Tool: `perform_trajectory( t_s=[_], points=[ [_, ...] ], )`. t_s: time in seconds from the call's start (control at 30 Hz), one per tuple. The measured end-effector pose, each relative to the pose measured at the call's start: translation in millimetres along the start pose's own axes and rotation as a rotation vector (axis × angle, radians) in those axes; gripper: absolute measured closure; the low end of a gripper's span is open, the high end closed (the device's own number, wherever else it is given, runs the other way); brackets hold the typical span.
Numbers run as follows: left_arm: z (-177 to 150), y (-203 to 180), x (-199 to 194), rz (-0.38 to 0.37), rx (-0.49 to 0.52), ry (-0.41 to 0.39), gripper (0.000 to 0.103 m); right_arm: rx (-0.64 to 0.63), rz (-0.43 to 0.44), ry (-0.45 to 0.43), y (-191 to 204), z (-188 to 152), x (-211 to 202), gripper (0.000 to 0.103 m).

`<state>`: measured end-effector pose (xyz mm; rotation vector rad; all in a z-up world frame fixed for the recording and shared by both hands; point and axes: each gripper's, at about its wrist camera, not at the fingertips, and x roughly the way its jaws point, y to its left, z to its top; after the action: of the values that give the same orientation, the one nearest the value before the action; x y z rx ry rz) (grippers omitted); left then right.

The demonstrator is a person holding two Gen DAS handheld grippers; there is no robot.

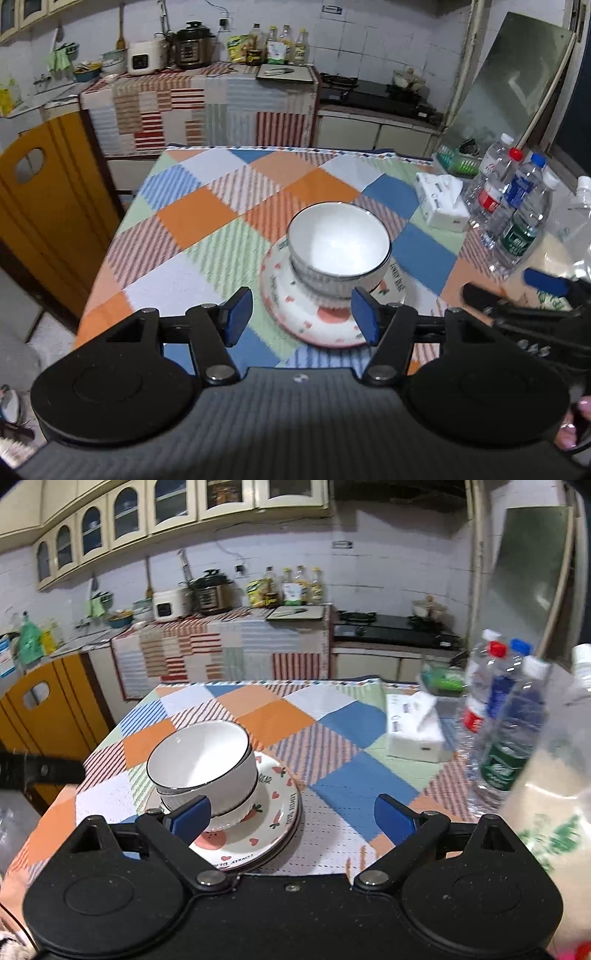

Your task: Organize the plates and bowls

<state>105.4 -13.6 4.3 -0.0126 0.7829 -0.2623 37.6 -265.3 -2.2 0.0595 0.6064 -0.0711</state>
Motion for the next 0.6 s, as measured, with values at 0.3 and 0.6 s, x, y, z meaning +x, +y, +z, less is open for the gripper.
perform_trajectory(
  t_s=[0.3, 0.6],
  points=[
    [-24, 9, -39, 0.001, -0.032, 0.005, 0.041, -0.083, -0.065, -0.028, 17, -4, -58, 0.004],
    [-42, 19, -44, 0.035, -0.038, 0.017, 0.040, -0.102, -0.065, -0.004, 28, -14, -79, 0.004]
  ],
)
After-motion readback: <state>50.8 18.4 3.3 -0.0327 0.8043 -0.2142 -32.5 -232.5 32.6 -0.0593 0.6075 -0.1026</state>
